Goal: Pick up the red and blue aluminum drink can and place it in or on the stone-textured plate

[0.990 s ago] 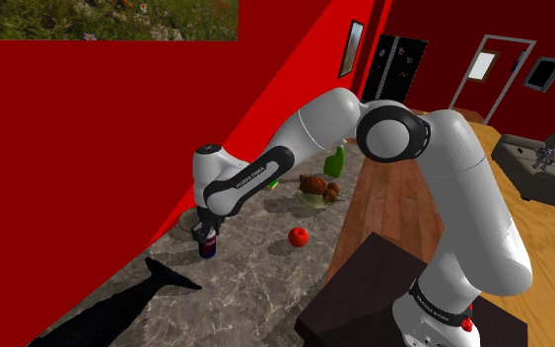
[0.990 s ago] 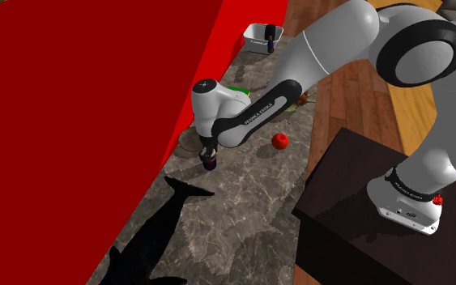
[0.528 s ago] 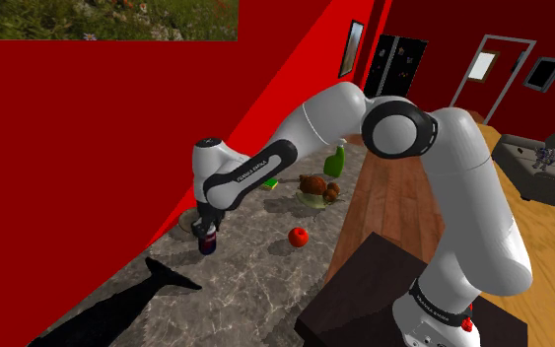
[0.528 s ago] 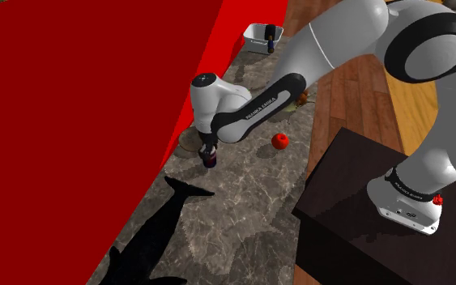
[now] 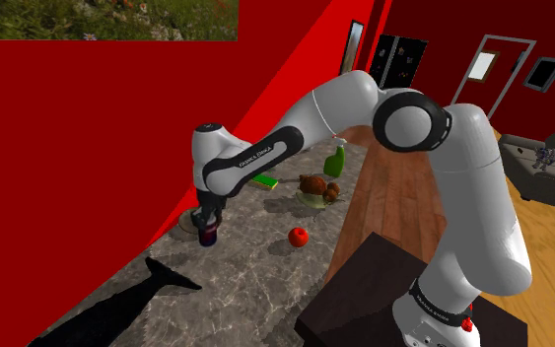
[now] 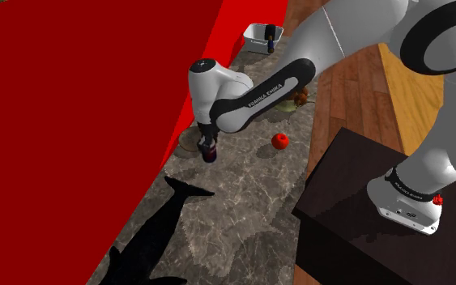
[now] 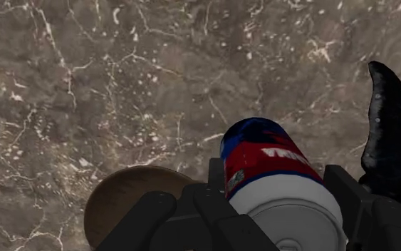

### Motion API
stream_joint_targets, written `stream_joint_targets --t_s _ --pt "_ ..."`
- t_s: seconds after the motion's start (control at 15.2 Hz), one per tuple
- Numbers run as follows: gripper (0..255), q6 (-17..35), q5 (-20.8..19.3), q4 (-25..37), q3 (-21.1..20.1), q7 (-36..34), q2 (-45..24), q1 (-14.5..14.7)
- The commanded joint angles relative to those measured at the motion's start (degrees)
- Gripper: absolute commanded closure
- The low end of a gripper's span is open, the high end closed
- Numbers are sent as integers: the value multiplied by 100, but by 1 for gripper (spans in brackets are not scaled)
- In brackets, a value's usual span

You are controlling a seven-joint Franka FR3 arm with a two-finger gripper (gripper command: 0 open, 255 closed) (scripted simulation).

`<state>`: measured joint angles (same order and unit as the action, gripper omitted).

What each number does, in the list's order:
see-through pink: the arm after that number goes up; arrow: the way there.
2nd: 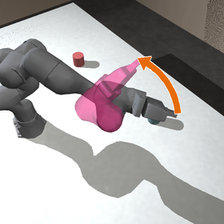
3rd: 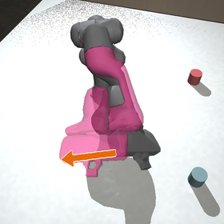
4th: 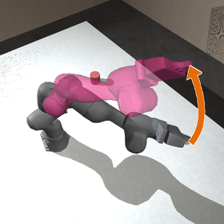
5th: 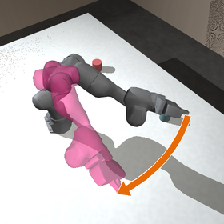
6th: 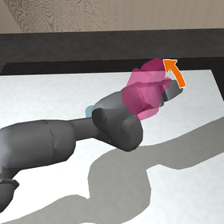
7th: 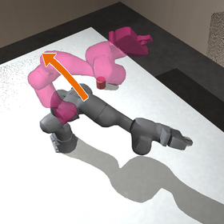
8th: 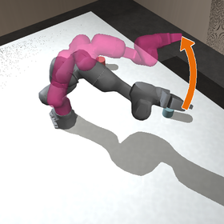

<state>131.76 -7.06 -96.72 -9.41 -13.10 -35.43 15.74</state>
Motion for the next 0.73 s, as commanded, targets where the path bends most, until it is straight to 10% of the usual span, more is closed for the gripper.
stream_joint_targets --t_s 0.0,0.33,0.66 --pt "255 -127 18 23 -18 -8 107 7" --pt "255 -398 63 72 -49 19 330 -14" --pt "255 -1094 72 1507 54 450 -402 -222"
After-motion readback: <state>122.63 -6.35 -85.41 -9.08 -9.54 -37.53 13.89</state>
